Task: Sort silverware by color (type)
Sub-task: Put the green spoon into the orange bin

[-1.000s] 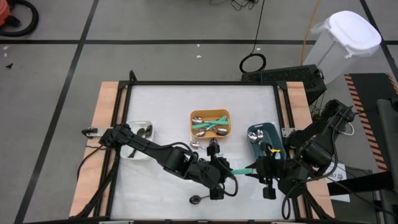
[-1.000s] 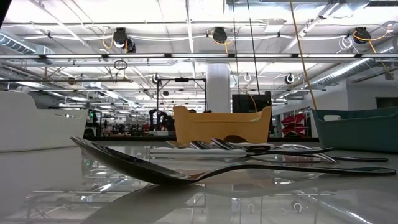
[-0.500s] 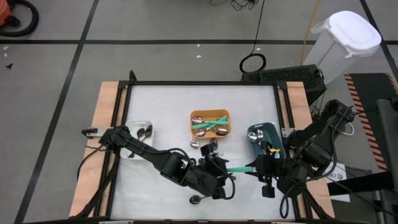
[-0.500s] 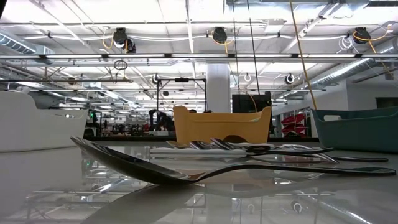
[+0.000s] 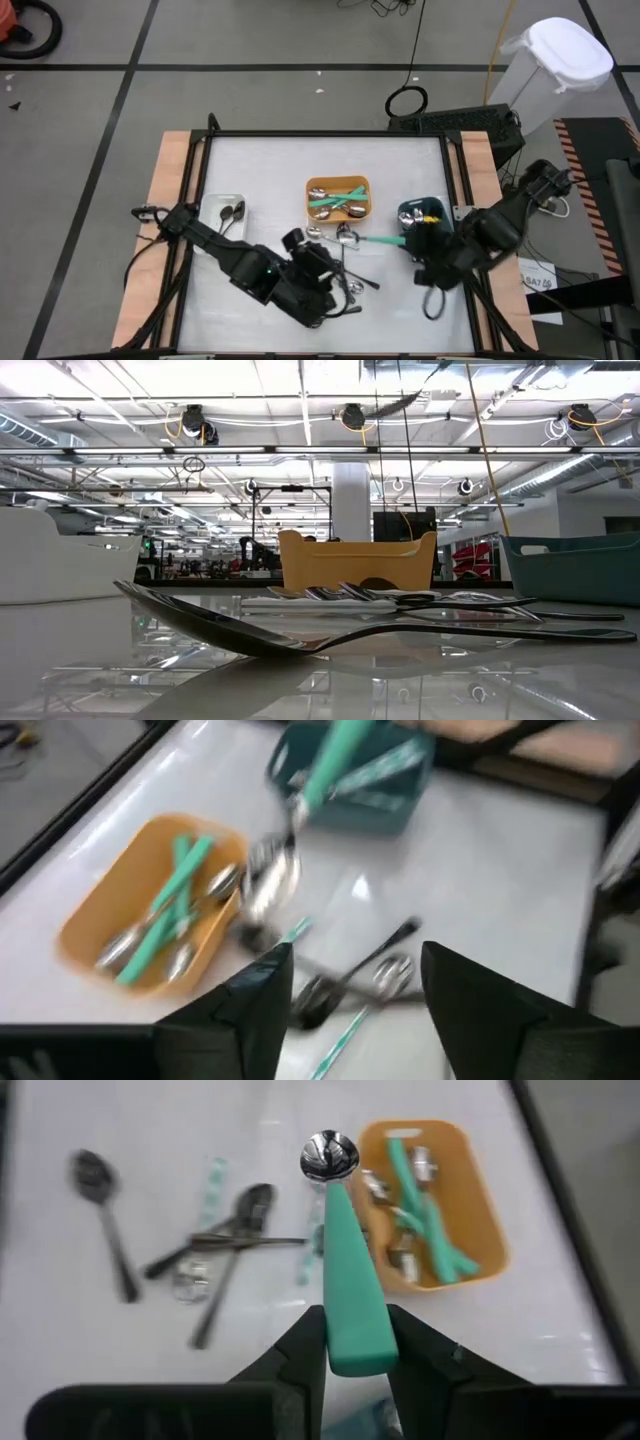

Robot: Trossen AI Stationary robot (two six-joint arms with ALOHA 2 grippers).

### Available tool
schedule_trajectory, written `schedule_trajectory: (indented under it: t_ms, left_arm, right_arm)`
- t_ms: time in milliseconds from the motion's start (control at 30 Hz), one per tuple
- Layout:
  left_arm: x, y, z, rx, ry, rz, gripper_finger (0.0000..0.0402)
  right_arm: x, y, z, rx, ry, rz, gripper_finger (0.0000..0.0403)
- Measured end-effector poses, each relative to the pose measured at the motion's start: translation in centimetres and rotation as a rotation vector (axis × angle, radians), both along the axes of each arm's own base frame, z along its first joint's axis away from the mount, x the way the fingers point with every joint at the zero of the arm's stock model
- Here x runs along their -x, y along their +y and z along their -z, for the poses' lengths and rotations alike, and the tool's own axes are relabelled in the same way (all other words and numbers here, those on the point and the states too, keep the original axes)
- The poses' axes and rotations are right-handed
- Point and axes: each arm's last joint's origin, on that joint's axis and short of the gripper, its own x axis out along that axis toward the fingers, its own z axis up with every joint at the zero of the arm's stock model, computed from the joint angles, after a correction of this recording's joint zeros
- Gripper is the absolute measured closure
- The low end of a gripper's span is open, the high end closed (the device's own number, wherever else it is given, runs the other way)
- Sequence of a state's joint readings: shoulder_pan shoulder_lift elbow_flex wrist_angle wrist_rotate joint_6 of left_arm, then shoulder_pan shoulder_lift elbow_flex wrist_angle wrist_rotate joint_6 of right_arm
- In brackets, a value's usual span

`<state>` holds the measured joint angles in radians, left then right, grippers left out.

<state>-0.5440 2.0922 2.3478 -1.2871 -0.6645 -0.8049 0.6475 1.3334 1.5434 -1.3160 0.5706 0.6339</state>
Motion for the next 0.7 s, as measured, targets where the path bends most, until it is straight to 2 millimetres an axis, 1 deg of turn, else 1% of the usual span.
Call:
schedule_trajectory:
  t_ms: [100,233,367,433,500,567,633,700]
  left_arm:
    - [1.2,-1.0,0.4,-0.004,0.046,-0.002,0.0205]
    - [1.7,-2.3,0.8,0.016,0.051,0.018,0.023]
    - [2.0,-2.8,0.8,0.02,0.048,0.024,0.025]
    - [2.3,-2.9,1.1,-0.014,0.075,0.03,0.0257]
    - [2.2,-2.6,2.3,-0.06,0.122,0.02,0.0265]
    - [2.1,-2.3,3.7,-0.093,0.172,0.007,0.0272]
    - [1.9,-2.4,5.3,-0.108,0.204,0.007,0.0278]
    - [1.3,-2.8,6.8,-0.064,0.21,0.04,0.0283]
  right_arm:
    - [-1.1,-1.7,0.0,0.03,0.039,-0.002,0.0327]
    - [-2.6,-4.2,-0.1,0.045,0.066,-0.013,0.0327]
    - [-4.0,-6.7,-0.3,0.038,0.058,-0.019,0.0327]
    - [-4.7,-7.9,-0.4,0.025,0.043,-0.028,0.0327]
    - [-5.4,-9.0,-0.4,0.016,0.018,-0.035,0.0327]
    - [-6.1,-10.1,-0.1,0.008,0.003,-0.032,0.0327]
    - [-6.8,-11.2,0.8,-0.011,0.002,-0.027,0.0327]
    - [-7.4,-12.2,2.0,-0.029,-0.012,-0.009,0.0327]
